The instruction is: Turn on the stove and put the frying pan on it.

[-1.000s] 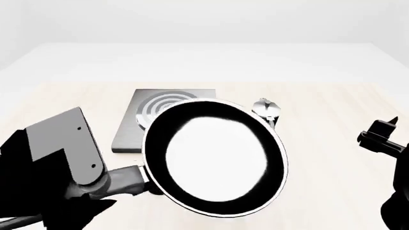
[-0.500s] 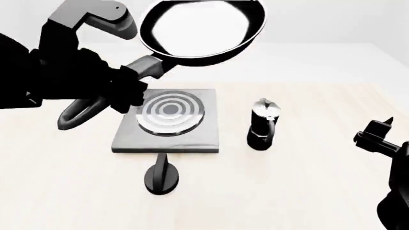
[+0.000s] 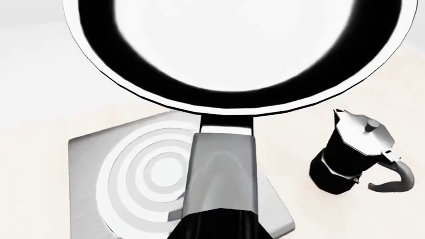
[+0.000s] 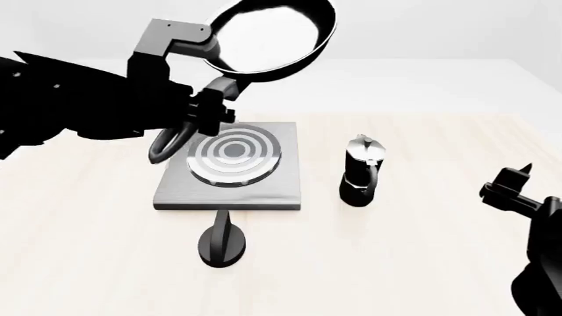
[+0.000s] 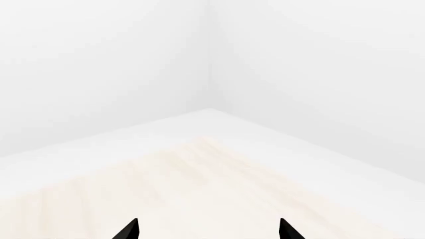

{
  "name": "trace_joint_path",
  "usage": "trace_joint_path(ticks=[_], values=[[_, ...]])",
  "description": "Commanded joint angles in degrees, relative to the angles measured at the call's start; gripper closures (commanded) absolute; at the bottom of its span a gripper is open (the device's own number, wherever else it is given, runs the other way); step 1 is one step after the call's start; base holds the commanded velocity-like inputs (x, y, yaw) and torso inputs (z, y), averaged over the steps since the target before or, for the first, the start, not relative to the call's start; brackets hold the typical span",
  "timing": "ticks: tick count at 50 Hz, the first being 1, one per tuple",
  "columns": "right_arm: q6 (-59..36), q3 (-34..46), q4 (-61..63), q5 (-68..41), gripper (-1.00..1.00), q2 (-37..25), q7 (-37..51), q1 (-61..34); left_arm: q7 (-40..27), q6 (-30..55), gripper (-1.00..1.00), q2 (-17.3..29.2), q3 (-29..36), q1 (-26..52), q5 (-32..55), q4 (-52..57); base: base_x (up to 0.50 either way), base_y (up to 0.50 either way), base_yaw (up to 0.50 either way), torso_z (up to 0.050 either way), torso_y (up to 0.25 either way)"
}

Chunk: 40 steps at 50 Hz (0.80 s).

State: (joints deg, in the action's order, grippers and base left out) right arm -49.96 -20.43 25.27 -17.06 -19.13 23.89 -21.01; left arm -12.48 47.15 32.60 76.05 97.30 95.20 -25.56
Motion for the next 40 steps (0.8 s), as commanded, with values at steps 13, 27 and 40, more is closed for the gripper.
trace_joint_path(ticks=[13, 27, 40], values=[[1.5, 0.2, -1.4, -0.2, -1.00, 0.2, -0.2, 0.7, 1.5, -4.7, 1.00, -6.0, 1.7, -7.2, -7.4, -13.1, 0.00, 0.00, 0.00, 0.000, 0.002], [1.9, 0.6, -2.0, -0.2, -1.00, 0.2, -0.1, 0.6, 2.3, -4.9, 1.00, -6.5, 2.3, -9.4, -7.8, -15.1, 0.00, 0.00, 0.00, 0.001, 0.001], [2.4, 0.6, -2.4, -0.3, -1.00, 0.2, 0.0, 1.0, 1.9, -3.2, 1.00, -6.6, 3.6, -10.8, -8.0, -16.3, 0.00, 0.00, 0.00, 0.000, 0.002]])
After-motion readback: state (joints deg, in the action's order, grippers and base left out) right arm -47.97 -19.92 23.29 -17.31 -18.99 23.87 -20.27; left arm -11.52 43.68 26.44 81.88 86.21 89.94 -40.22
